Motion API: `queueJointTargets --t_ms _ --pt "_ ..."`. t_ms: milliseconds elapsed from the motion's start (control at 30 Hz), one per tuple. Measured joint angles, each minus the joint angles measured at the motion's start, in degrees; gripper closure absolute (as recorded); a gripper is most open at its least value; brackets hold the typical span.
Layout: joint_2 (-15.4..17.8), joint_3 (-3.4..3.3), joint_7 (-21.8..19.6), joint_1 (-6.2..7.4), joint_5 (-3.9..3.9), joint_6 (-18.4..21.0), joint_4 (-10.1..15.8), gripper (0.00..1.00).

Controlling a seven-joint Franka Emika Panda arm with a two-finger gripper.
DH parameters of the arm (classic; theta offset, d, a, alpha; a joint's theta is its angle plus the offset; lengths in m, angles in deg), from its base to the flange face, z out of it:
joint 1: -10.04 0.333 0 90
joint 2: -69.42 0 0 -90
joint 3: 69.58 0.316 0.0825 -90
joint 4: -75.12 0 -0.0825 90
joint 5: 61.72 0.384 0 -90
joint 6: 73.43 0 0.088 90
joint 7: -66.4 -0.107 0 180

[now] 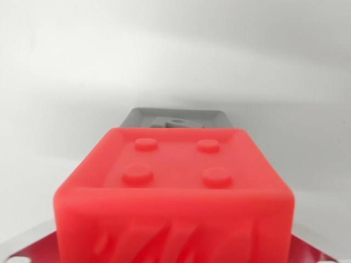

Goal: Destack cube

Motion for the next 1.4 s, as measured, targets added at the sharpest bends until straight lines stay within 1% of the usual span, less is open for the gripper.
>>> queueJointTargets --t_ms 833,1400 --pt "0.1 0.0 0.0 0.01 0.0 0.1 0.0 1.0" --pt "2.6 0.0 0.0 0.01 0.0 2.2 0.3 1.0"
